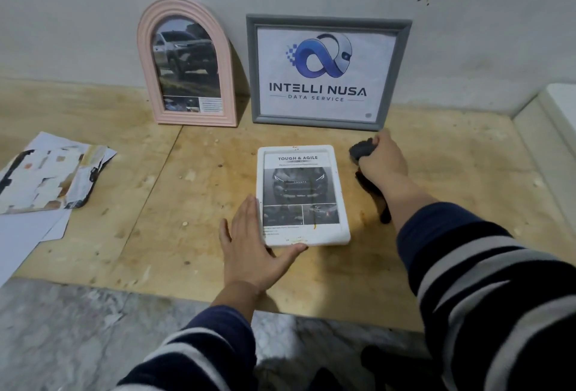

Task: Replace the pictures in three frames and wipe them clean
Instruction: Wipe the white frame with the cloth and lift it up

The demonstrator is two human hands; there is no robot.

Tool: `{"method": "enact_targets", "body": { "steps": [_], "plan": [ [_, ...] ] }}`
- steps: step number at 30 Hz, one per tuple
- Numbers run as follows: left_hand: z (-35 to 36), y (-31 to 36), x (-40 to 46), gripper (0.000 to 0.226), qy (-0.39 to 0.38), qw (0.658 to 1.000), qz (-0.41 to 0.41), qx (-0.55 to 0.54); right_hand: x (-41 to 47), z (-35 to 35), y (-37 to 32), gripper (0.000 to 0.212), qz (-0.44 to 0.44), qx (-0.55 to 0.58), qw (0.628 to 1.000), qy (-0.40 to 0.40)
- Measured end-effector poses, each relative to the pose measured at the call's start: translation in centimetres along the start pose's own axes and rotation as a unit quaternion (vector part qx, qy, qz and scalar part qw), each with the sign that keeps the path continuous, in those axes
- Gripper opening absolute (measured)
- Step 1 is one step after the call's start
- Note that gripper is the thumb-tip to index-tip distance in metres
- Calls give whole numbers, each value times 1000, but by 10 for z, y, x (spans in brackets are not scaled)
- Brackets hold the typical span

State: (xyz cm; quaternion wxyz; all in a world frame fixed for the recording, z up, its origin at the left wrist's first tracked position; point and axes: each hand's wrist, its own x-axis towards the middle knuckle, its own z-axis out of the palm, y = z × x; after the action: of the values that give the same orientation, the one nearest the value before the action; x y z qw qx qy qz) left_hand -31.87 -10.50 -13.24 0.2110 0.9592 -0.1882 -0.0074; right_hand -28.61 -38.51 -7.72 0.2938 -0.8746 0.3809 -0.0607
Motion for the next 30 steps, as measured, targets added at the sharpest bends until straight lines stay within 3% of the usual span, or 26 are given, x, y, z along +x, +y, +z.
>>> {"method": "enact_targets", "body": {
  "steps": [2,8,14,30],
  "plan": [
    [1,1,3,125,-13,1000,-1,25,-2,2,-12,38,-29,-12,1000,2],
    [2,1,6,124,-20,999,-2,48,8,31,-27,54,-170,-139,968,-119],
    [2,3,7,125,-23,998,-8,60,-8,36,-17,46,-196,-200,951,-134],
    [-3,10,-1,119,-12,998,-22,55,-126,12,31,55,-162,-144,963,-162]
  ]
}}
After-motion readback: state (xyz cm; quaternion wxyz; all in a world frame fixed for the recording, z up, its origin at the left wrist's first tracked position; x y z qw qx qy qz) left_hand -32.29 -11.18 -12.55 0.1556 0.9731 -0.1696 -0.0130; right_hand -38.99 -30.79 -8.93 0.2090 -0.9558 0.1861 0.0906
